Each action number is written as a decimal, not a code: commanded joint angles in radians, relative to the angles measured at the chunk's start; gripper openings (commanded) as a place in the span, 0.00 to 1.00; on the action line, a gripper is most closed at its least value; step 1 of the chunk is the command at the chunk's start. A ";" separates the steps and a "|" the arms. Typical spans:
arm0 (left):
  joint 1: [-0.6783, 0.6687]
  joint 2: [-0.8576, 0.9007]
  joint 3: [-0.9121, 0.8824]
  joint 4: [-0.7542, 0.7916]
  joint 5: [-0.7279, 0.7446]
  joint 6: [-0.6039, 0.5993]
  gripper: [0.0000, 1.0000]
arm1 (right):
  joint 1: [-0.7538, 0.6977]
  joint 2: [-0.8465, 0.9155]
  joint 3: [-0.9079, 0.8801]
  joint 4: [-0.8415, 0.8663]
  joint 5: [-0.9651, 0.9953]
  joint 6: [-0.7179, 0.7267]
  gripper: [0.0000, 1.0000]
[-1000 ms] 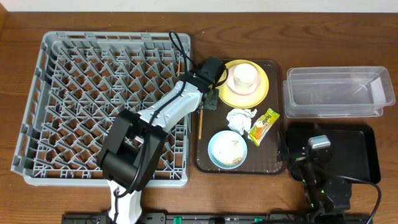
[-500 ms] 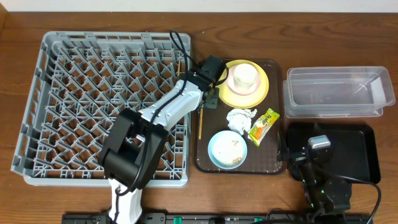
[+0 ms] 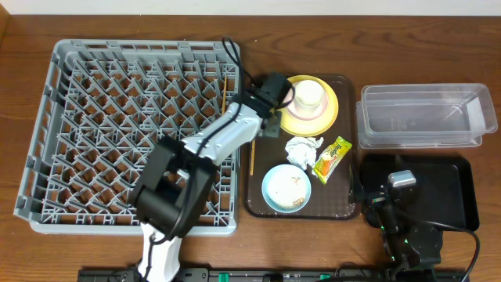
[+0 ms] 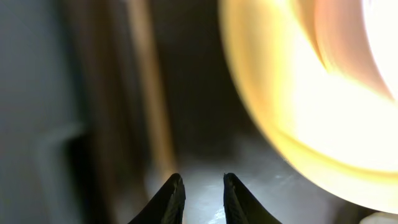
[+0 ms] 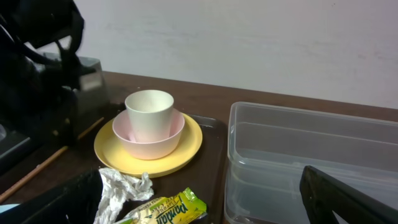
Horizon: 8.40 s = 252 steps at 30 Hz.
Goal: Sort waste into correct bins and load items into the dishwasher rack
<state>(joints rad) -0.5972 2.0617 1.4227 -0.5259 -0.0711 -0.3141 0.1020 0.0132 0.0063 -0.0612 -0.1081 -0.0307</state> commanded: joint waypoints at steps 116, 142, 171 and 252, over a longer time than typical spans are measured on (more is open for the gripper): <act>-0.020 0.099 -0.021 -0.030 0.013 -0.004 0.08 | -0.003 0.000 -0.001 -0.003 -0.005 0.000 0.99; 0.117 -0.415 -0.013 -0.258 -0.180 0.070 0.07 | -0.003 0.000 -0.001 -0.003 -0.005 0.000 0.99; 0.143 -0.411 -0.165 -0.194 -0.113 -0.122 0.17 | -0.003 0.000 -0.001 -0.003 -0.005 0.000 0.99; 0.649 -1.397 -0.129 -0.308 0.061 -0.122 0.89 | 0.345 2.216 2.059 -1.165 0.264 0.243 0.28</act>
<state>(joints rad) 0.0452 0.6662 1.2808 -0.8341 -0.0208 -0.4416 0.4564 2.2276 2.0670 -1.2205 0.1165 0.2050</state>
